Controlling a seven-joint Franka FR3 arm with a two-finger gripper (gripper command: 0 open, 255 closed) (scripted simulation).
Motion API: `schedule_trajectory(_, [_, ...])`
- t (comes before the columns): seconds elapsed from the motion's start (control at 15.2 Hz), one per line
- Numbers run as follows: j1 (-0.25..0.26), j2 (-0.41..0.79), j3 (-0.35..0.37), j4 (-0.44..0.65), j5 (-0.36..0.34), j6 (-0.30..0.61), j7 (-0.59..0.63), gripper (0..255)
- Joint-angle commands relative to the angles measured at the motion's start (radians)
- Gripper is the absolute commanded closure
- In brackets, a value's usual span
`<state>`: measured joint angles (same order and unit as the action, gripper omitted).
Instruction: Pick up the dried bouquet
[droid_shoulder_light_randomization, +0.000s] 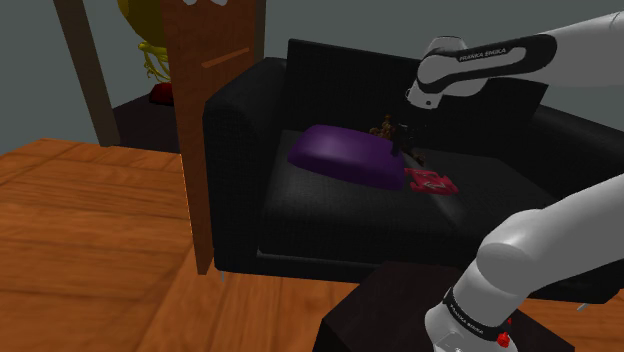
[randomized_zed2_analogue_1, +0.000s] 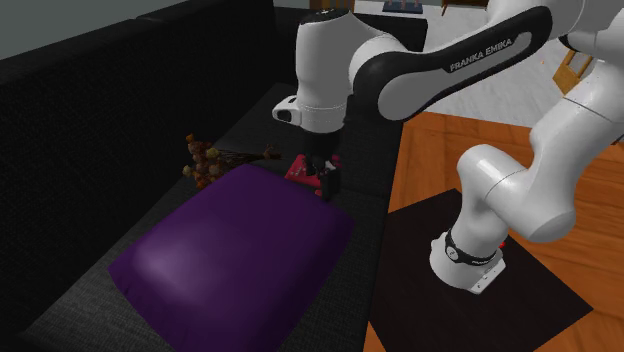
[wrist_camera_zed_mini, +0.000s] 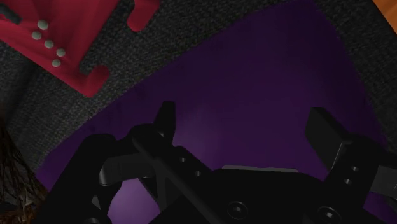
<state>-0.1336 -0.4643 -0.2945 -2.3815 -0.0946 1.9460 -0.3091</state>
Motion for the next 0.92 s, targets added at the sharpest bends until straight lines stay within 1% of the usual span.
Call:
schedule_trajectory(0.0, [-0.005, 0.057, -0.035, 0.035, -0.001, 0.038, -0.044, 0])
schedule_trajectory(0.26, [-0.011, 0.174, -0.101, 0.111, 0.02, 0.108, -0.135, 0])
schedule_trajectory(0.46, [-0.014, 0.27, -0.149, 0.181, 0.056, 0.151, -0.21, 0])
schedule_trajectory(0.66, [-0.021, 0.371, -0.19, 0.261, 0.111, 0.183, -0.291, 0])
schedule_trajectory(0.86, [-0.038, 0.479, -0.222, 0.353, 0.182, 0.203, -0.376, 0])
